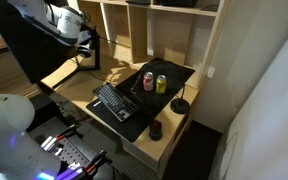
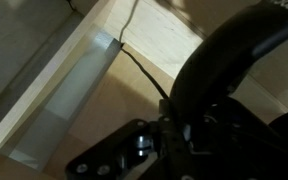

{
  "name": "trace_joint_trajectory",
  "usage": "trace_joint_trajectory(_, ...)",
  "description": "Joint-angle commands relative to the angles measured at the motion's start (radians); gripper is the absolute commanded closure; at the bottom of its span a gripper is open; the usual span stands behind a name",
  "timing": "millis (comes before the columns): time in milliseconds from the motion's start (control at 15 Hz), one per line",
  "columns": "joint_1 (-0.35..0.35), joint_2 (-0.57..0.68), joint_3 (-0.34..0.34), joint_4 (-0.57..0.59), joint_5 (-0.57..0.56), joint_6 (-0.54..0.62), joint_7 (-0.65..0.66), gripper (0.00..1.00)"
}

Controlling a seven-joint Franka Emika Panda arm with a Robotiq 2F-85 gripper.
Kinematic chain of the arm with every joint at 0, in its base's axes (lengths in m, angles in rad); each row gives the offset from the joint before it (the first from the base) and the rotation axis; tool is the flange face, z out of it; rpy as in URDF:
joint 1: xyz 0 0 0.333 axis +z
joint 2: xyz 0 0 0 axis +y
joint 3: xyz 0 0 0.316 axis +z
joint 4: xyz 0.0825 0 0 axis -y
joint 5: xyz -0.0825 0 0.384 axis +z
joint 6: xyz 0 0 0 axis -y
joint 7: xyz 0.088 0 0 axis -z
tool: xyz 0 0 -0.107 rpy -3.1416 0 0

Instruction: Hang the headsets on the back of the monitor

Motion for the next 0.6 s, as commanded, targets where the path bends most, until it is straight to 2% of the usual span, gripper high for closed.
trace_joint_trajectory(0,-0.013,0.016,0.018,0.011,0.039,0.001,-0.021,0.96)
trace_joint_trajectory(533,-0.028,0.067,0.063,0.120,0.184,-0.013,-0.153,0.96)
